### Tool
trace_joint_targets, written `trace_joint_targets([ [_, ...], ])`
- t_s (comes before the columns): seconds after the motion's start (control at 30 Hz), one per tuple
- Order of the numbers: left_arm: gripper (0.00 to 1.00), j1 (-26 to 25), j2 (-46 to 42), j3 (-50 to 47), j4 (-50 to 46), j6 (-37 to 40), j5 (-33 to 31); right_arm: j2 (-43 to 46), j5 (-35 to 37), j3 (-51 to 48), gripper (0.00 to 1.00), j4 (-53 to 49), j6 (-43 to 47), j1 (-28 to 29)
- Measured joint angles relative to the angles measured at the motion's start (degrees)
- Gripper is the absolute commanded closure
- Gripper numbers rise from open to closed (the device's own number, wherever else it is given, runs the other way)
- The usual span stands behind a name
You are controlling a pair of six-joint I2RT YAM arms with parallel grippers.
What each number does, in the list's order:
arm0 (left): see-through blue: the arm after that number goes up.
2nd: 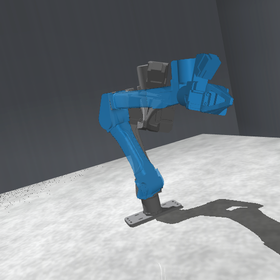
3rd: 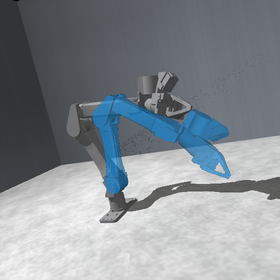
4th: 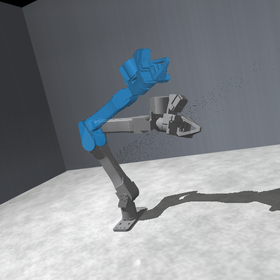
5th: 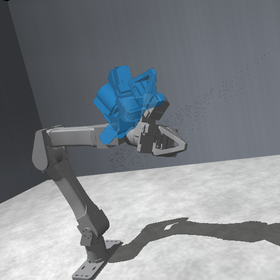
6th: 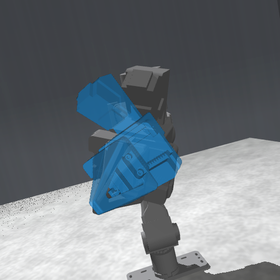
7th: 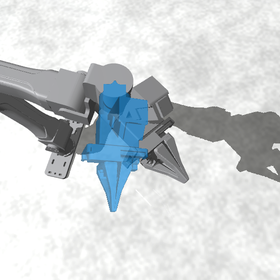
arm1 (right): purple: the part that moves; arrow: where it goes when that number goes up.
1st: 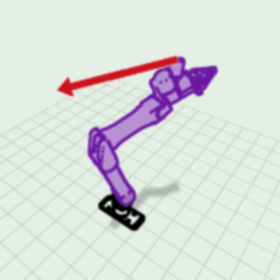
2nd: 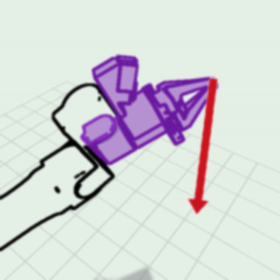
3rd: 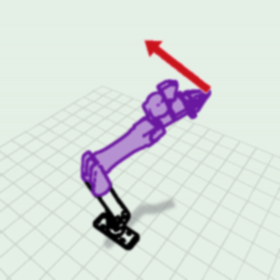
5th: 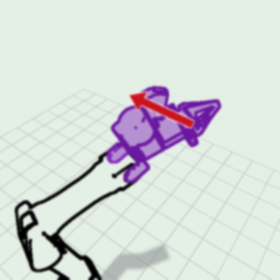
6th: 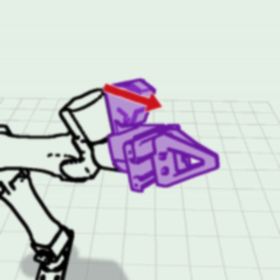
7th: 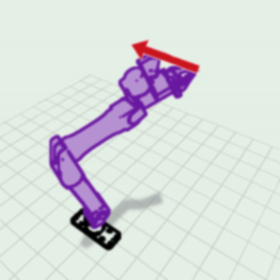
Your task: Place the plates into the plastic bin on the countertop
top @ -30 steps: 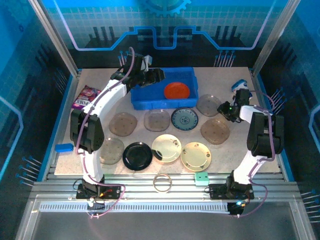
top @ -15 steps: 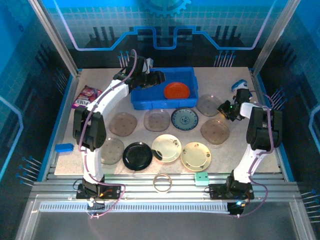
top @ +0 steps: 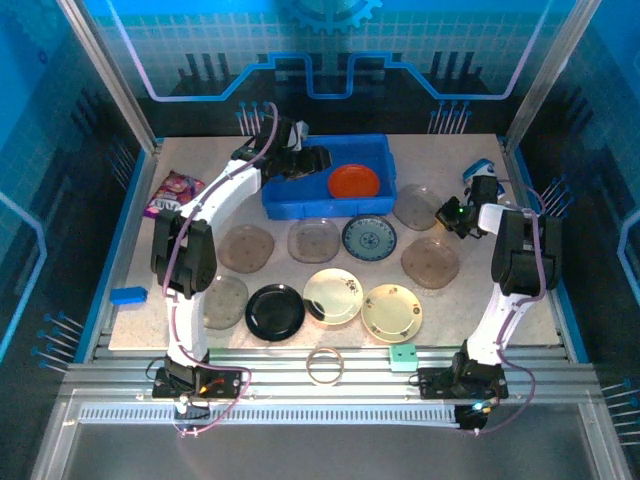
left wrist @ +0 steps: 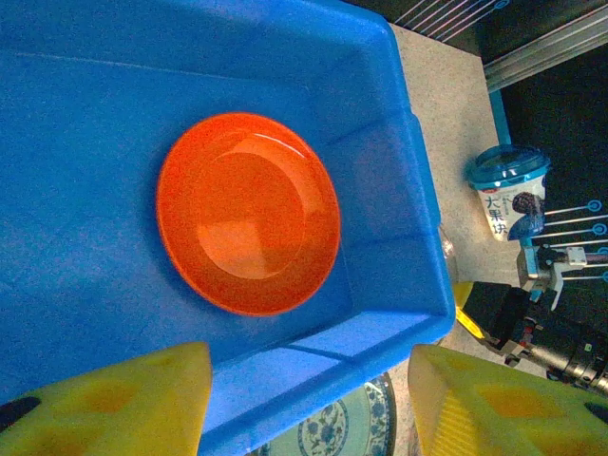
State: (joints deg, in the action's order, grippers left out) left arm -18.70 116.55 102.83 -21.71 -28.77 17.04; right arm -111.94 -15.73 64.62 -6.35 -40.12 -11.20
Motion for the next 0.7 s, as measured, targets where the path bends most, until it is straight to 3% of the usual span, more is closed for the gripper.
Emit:
trace_joint_targets([
  [0.2,0.43,0.0,0.0,0.0,-0.3,0.0,0.1,4.8,2.5,-0.6,1.00,-3.2,0.3,0.0],
  [0.53,0.42,0.0,0.0,-0.3,0.2,0.0,1.2,27.8,8.7,-4.8,1.00,-8.9,1.8,0.3],
  [0.7,0.36,-0.1,-0.1,-1.8,1.4,0.3,2.7,32.7,9.7,-2.6,1.00,-14.2,4.0,3.8],
])
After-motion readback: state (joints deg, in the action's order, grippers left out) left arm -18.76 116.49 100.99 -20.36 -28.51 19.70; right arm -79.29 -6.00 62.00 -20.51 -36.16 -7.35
